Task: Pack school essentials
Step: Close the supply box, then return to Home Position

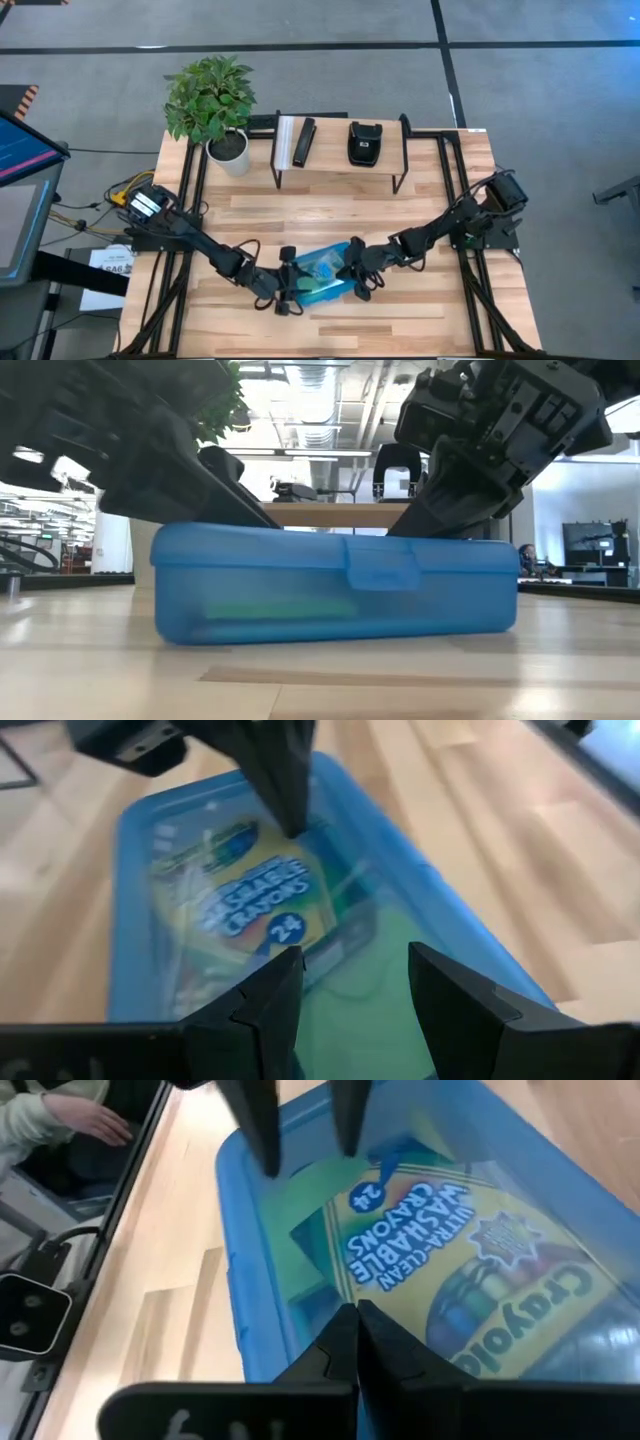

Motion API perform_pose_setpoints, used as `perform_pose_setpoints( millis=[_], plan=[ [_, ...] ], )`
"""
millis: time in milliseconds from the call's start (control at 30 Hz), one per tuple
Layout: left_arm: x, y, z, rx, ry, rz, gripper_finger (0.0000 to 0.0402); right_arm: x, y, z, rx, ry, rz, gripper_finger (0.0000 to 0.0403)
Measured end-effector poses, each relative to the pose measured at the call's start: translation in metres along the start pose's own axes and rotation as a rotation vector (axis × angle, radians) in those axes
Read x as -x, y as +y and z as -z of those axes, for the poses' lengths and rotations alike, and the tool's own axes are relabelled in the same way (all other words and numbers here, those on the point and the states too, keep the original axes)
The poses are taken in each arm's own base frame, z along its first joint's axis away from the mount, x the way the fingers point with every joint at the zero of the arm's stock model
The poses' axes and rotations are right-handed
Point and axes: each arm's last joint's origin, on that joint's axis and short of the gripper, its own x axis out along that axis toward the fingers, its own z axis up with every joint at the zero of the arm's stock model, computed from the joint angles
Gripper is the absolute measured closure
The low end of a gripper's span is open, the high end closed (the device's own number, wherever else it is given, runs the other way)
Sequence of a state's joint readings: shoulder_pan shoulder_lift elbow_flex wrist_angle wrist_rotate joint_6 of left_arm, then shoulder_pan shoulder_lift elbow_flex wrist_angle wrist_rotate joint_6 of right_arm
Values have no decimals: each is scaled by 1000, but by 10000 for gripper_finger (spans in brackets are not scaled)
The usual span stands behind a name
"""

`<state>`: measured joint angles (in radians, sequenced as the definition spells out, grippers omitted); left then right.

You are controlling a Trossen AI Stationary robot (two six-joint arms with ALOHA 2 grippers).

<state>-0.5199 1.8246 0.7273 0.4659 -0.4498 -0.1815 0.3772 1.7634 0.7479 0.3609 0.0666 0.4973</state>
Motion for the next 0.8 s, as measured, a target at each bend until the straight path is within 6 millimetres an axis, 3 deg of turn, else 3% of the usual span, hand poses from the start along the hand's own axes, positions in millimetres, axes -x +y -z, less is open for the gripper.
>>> perform_pose_setpoints(
  millis=[433,600,800],
  plan=[
    [18,35,-13,-56,89,-177,232,0,4,-2,0,-19,-39,375],
    [27,38,-23,-57,56,-152,233,14,8,-9,39,-29,-57,359],
    [54,37,-46,-46,-47,-97,233,47,16,-30,104,-110,-39,351]
  ],
)
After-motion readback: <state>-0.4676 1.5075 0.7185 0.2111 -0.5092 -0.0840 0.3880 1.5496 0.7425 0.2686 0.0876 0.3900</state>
